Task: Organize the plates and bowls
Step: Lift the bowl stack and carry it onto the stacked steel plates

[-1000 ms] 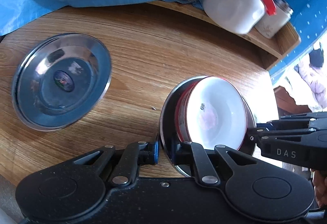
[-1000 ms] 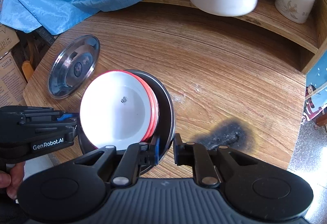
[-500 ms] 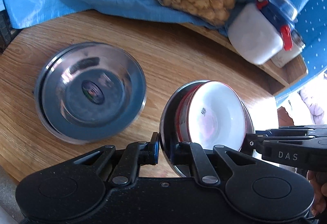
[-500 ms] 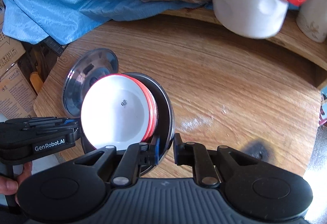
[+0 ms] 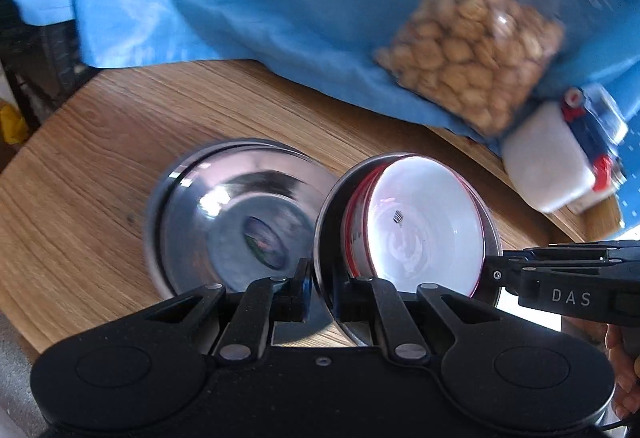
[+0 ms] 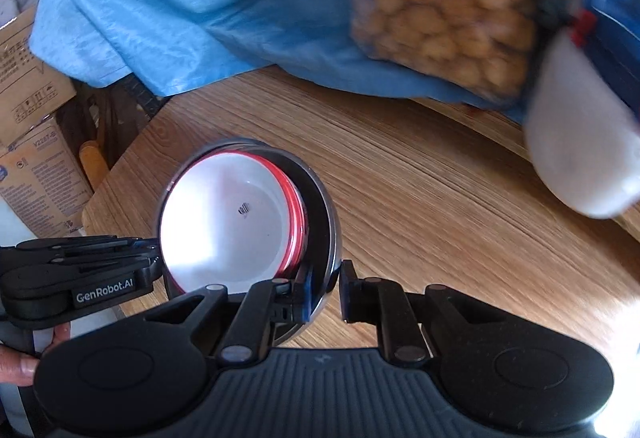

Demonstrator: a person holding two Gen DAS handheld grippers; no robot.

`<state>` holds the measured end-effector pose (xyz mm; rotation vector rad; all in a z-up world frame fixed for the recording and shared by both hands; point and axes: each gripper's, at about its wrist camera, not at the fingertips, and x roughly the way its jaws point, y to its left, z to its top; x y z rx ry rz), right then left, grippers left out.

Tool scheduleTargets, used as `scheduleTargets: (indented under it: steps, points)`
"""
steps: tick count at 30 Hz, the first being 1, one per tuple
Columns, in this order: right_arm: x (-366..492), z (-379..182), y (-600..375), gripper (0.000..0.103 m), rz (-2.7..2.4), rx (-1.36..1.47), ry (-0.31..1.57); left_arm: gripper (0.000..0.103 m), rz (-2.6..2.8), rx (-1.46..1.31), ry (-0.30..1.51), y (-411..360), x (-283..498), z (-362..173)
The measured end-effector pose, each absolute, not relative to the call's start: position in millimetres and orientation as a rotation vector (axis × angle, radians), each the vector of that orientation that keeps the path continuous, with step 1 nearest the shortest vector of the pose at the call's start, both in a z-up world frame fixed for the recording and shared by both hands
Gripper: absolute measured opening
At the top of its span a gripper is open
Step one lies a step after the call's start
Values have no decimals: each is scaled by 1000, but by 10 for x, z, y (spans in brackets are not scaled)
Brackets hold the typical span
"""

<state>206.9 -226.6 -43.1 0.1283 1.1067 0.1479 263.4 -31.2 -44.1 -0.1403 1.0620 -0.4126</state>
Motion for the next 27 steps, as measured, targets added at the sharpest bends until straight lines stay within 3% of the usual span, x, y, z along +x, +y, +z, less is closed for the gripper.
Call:
scheduleTargets:
  steps: [27]
  points:
    - [2759, -848, -1688, 15, 248, 28, 1201, 9, -250, -112, 1091, 192, 3047, -761]
